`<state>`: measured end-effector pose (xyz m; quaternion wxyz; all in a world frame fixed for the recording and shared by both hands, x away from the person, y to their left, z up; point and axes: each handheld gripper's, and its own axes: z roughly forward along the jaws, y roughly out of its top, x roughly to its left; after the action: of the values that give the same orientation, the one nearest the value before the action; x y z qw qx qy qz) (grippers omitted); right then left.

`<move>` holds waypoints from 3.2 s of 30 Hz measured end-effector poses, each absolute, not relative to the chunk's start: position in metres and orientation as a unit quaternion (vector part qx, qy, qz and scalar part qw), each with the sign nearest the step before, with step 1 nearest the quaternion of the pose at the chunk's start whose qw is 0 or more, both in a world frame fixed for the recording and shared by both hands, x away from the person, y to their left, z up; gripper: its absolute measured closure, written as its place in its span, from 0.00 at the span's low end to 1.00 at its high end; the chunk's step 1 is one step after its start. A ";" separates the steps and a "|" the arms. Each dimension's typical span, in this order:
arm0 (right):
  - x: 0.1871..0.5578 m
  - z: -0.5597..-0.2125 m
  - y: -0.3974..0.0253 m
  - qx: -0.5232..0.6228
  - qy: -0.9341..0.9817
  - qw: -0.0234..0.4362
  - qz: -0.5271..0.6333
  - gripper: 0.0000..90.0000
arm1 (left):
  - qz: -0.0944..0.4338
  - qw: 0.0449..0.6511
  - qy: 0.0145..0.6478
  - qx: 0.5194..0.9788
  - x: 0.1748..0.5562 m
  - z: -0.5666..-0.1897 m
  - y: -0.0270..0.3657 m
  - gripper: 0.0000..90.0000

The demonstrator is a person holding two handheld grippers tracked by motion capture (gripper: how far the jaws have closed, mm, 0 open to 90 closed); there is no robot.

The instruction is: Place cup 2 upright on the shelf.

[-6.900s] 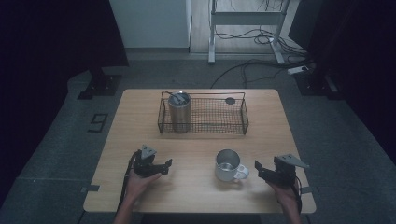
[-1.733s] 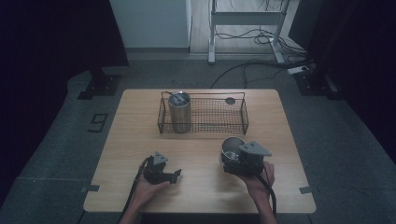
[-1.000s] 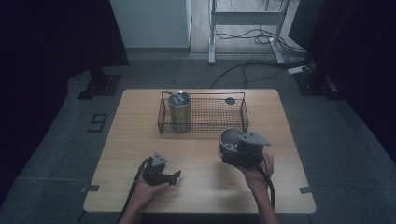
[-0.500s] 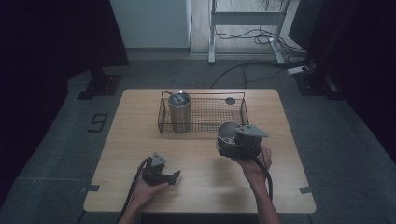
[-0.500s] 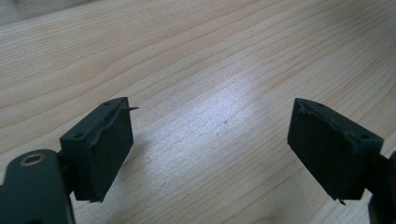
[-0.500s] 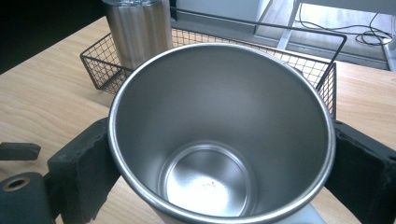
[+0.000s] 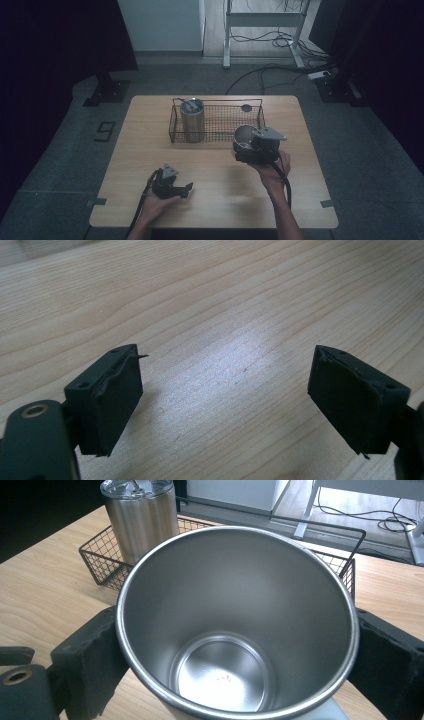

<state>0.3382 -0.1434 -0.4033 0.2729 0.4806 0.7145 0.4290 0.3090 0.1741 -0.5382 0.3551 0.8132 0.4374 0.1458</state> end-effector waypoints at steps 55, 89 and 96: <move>0.405 -0.382 -0.126 0.486 0.720 0.272 0.415 0.07 | 0.137 0.351 0.435 0.818 0.309 -0.542 0.171 0.16; 0.446 -0.380 -0.118 0.488 0.727 0.268 0.403 0.07 | 0.138 0.352 0.435 0.817 0.309 -0.540 0.173 0.16; 0.457 -0.382 -0.114 0.485 0.731 0.267 0.398 0.07 | 0.140 0.353 0.438 0.815 0.310 -0.540 0.174 0.16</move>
<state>0.4574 -0.1141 -0.3819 0.2674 0.4847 0.7315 0.3982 0.3102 0.1743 -0.5404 0.3526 0.8153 0.4376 0.1399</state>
